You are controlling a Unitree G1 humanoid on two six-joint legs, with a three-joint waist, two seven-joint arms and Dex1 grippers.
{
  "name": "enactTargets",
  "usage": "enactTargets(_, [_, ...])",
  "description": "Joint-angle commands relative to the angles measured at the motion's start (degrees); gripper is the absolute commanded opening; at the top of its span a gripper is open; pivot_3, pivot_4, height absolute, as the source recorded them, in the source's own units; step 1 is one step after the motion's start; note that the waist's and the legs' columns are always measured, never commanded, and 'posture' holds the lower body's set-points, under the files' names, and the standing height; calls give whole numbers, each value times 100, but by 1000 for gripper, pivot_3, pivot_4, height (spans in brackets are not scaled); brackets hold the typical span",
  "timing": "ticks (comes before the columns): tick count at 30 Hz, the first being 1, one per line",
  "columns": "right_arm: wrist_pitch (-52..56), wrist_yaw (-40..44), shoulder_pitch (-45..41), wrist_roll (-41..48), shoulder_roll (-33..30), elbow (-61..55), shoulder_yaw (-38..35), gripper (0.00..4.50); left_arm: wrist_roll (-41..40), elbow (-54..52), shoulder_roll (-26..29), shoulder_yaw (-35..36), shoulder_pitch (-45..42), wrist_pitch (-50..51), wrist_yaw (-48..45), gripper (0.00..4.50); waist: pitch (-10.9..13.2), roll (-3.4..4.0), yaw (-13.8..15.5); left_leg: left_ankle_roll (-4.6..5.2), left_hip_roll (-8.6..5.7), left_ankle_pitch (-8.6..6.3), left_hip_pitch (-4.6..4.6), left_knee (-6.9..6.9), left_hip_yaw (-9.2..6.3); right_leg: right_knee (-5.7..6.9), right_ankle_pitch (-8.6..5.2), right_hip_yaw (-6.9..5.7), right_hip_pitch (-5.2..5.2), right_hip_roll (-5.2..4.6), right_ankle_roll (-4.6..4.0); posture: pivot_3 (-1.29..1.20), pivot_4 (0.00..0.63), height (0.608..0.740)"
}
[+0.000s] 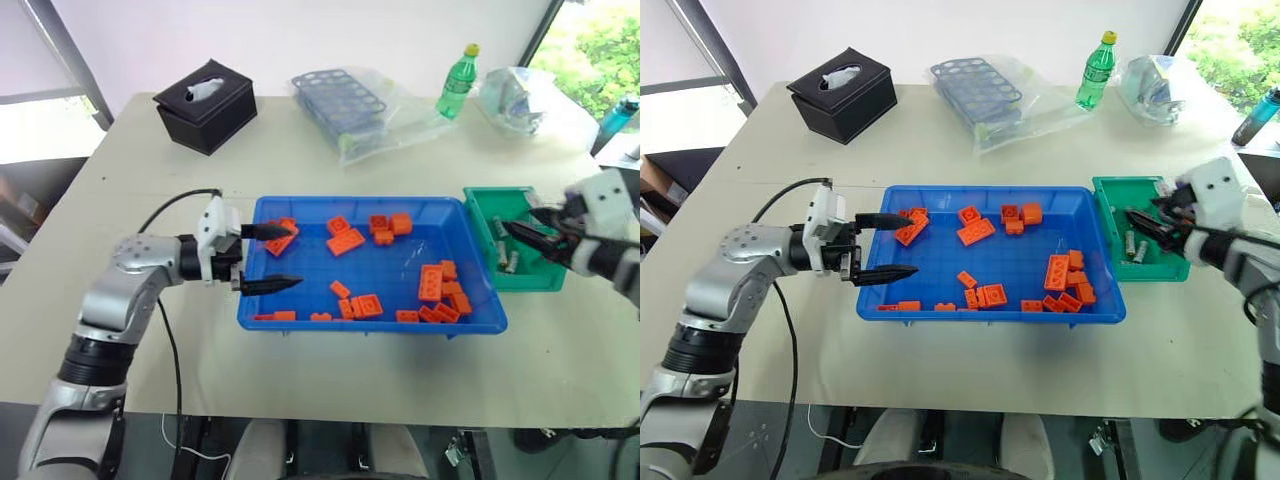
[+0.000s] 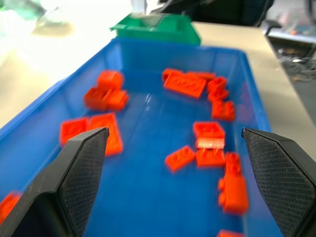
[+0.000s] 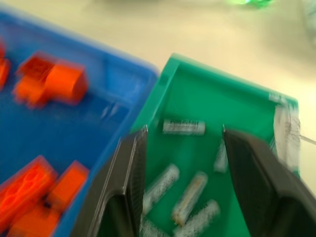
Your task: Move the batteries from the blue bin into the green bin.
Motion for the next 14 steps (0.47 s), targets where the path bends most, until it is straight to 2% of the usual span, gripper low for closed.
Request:
enactTargets(1, [-1258,1200,641,16,-371,249,-893,2420,-304,-22,276,587,3,165,55,4500,0,0,1,5,0,-3,1,0,0,0,0,0,2,0,0,0,150,716])
enactTargets(5, [-1810,2192,1157,222,-628,929,-1502,2420,-411,205,651,998,-41,384,95,4500,1,-2,-6,21,1,-12,12,2,0,-3,0,0,16,0,1,0,150,716])
enactTargets(9, [-2130,2742,1401,198,-794,1403,-1585,2420,-349,475,1017,1238,73,282,-63,4500,1,-1,-47,21,4,-12,16,2,0,-2,0,0,16,2,1,0,150,716])
enactTargets(14, [-2155,2788,1322,223,-793,1445,-1386,2420,-219,825,1264,1407,59,49,-88,4500,1,-1,-62,20,7,-11,15,2,1,-1,0,0,15,2,1,0,150,716])
